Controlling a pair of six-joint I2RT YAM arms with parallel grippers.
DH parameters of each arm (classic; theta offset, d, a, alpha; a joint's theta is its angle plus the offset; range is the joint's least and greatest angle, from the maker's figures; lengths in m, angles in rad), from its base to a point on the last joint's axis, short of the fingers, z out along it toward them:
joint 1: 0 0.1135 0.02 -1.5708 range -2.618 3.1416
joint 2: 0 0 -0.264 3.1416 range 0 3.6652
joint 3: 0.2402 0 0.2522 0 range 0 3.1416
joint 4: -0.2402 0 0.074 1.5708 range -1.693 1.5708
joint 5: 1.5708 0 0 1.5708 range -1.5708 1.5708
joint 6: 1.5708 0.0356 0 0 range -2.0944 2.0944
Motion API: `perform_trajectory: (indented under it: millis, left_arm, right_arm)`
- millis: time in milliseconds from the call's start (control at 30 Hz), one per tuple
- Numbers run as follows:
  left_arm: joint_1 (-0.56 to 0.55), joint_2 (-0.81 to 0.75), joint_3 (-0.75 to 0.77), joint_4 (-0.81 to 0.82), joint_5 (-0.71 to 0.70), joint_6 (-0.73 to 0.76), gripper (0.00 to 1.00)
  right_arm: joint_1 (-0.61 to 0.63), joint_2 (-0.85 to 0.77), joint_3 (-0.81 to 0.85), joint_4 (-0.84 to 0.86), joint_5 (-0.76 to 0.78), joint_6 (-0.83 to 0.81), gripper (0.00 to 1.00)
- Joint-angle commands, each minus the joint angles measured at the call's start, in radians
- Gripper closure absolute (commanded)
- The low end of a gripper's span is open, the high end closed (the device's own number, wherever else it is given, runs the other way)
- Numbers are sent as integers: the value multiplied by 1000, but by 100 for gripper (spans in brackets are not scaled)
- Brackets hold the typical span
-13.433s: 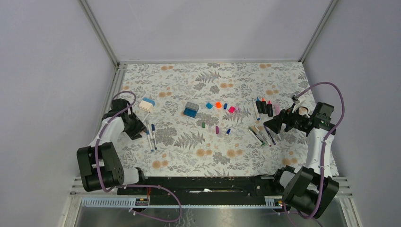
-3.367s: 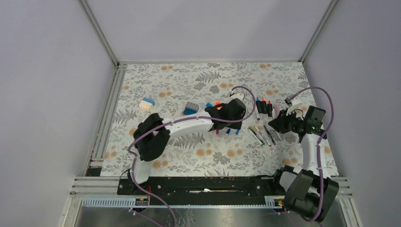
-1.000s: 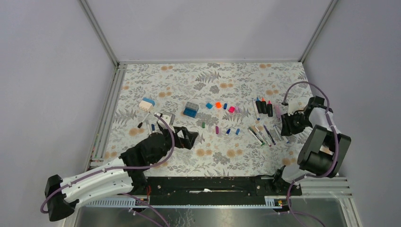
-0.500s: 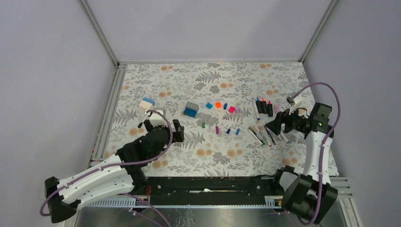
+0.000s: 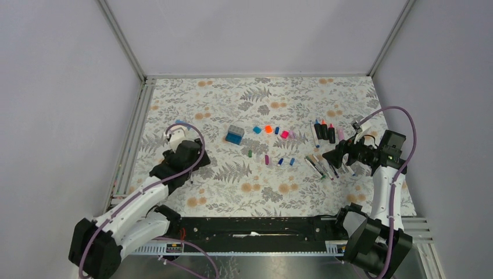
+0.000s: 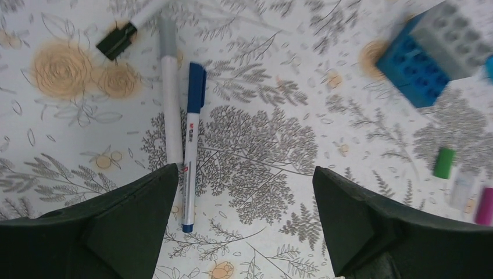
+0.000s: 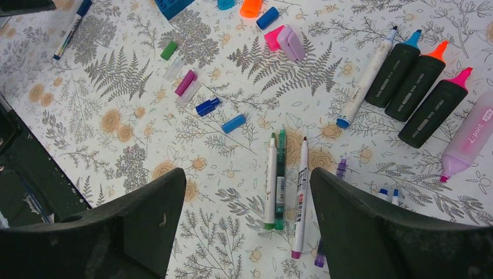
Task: Open the pen caps
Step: Pick up the pen from the center of the board.
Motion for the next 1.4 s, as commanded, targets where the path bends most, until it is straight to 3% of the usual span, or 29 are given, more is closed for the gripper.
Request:
perform_trajectory:
  millis: [0, 167, 800, 967, 1367]
  left_arm:
    - [34, 115, -3, 17, 81, -91, 5]
    - [51, 235, 19, -43, 53, -163, 9]
    - [89, 361, 11, -12, 97, -136, 51]
    - [91, 379, 16, -3, 137, -119, 66]
    - [91, 447, 56, 32, 237, -60, 79]
  right_arm:
    - [1, -15, 20, 8, -25, -16, 15]
    - [1, -13, 27, -13, -38, -30, 15]
    - [1, -22, 30, -20, -28, -34, 14]
    - [1, -23, 31, -19, -26, -35, 14]
    - [1, -31, 37, -29, -26, -44, 14]
